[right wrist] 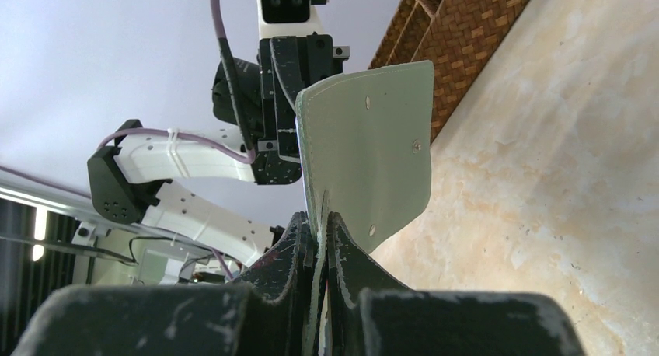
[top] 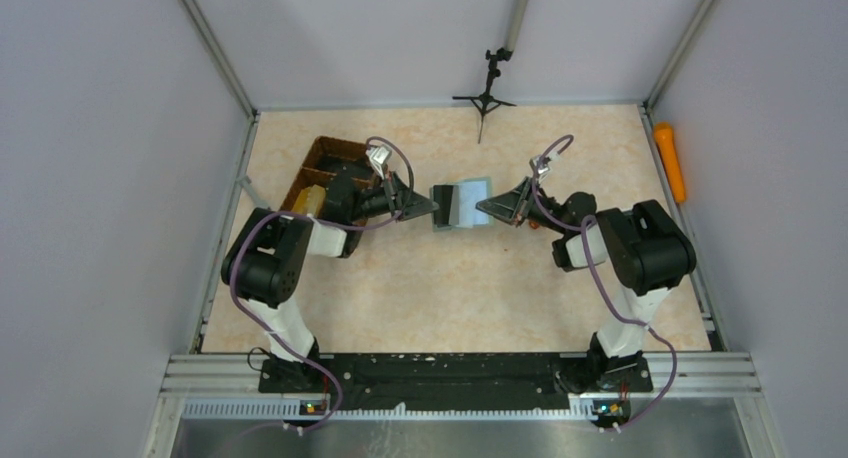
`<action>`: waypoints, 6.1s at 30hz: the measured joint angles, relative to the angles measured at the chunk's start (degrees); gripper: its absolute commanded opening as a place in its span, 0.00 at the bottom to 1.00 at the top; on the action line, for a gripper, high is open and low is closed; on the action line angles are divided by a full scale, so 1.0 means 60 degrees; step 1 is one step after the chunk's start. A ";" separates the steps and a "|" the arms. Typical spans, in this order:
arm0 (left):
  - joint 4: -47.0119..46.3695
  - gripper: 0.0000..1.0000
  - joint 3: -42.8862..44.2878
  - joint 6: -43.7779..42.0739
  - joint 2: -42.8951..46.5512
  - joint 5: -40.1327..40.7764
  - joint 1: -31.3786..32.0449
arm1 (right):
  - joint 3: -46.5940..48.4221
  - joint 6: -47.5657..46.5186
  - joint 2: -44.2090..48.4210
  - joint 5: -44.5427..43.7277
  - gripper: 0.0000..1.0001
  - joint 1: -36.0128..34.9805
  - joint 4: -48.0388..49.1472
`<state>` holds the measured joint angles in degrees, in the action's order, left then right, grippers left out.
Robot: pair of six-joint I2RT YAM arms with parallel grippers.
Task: Take the credit cards out of the card holder
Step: Remove the credit card from the card holder, then place the credit card in the storage box, then remove the credit card from the card holder.
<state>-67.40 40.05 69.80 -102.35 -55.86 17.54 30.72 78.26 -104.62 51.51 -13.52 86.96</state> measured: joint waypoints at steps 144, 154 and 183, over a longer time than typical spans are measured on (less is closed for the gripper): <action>0.0484 0.00 0.0084 0.0718 0.1180 0.0415 -0.0685 | 0.2878 -0.4113 0.3308 -0.1617 0.60 -0.1286 -0.8535; 0.7836 0.00 0.1774 -0.3883 0.2018 0.3395 -0.0127 | 0.3337 -0.7923 0.4976 -0.6404 0.93 -0.2113 -1.3453; 0.6852 0.00 0.0153 -0.5730 0.4299 0.4550 0.1184 | 0.1045 -0.8528 0.5446 -0.4364 0.44 -0.2998 -0.9344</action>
<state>-26.28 40.97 35.42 -76.55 -28.56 24.64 36.99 27.09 -71.94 25.32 -31.51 30.89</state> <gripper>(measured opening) 0.156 0.468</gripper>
